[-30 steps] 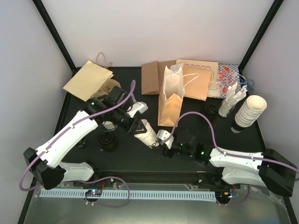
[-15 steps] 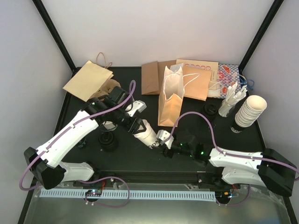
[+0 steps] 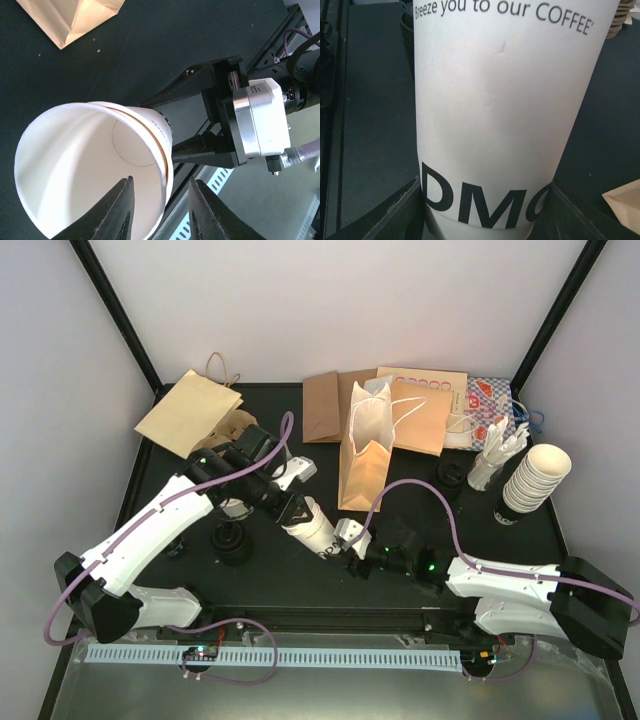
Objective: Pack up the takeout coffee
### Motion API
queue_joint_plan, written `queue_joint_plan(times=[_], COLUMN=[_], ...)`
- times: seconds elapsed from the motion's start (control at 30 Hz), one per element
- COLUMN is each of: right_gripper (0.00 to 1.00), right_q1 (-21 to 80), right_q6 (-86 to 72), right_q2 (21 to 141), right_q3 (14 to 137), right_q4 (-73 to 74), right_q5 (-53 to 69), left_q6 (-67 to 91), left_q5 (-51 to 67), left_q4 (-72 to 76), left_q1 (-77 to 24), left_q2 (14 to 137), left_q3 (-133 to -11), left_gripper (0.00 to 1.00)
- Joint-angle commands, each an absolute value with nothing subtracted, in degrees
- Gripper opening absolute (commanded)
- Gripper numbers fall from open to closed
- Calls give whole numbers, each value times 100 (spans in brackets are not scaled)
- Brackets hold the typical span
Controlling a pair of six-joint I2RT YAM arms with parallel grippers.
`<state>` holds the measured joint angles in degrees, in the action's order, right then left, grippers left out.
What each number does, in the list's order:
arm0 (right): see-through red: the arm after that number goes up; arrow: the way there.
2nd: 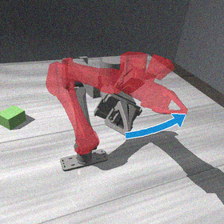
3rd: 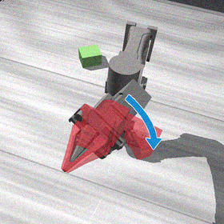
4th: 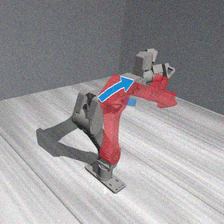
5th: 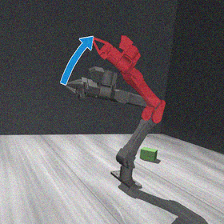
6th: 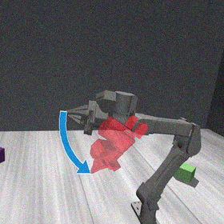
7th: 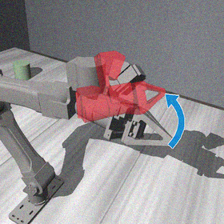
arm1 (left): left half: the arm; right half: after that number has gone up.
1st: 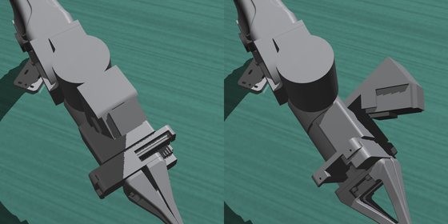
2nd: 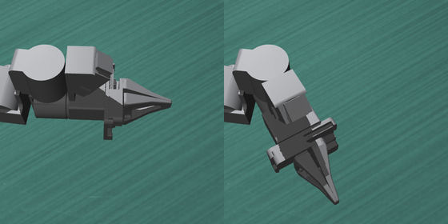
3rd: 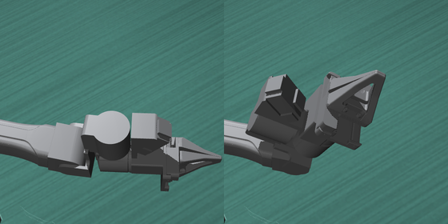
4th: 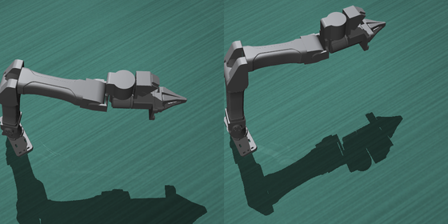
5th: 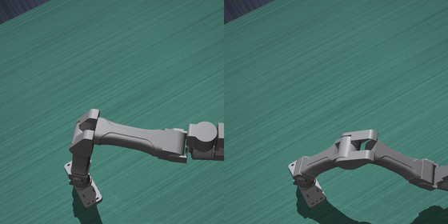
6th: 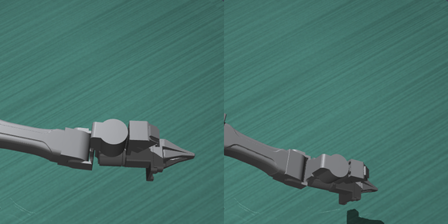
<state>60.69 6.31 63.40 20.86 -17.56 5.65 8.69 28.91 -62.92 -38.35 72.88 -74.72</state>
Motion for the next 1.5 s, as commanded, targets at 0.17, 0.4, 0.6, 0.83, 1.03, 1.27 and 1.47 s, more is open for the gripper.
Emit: queue_joint_plan(times=[0.17,0.4,0.6,0.83,1.03,1.27,1.47], right_gripper=[56,56,56,58,59,60,60], right_q1=[6099,6100,6092,6100,6098,6095,6100], right_q6=[677,671,651,612,590,600,587], right_q2=[6358,6367,6373,6337,6265,6213,6236], right_q3=[2284,2303,2284,2136,2033,1962,1895], right_q4=[-1916,-1913,-1898,-1926,-1917,-1906,-1942], right_q5=[617,624,639,634,624,597,594], left_q6=[756,747,792,827,696,746,761], left_q5=[3085,3126,3024,2632,2228,1766,1292], left_q4=[-6223,-6218,-6194,-6358,-6664,-6763,-6827], left_q1=[-3865,-3860,-3863,-3860,-3837,-3778,-3745], left_q2=[7304,7494,7445,7370,7374,7111,6976], left_q3=[-7373,-7300,-7319,-7559,-7837,-8124,-8257], left_gripper=[31,28,2,2,2,2,1])
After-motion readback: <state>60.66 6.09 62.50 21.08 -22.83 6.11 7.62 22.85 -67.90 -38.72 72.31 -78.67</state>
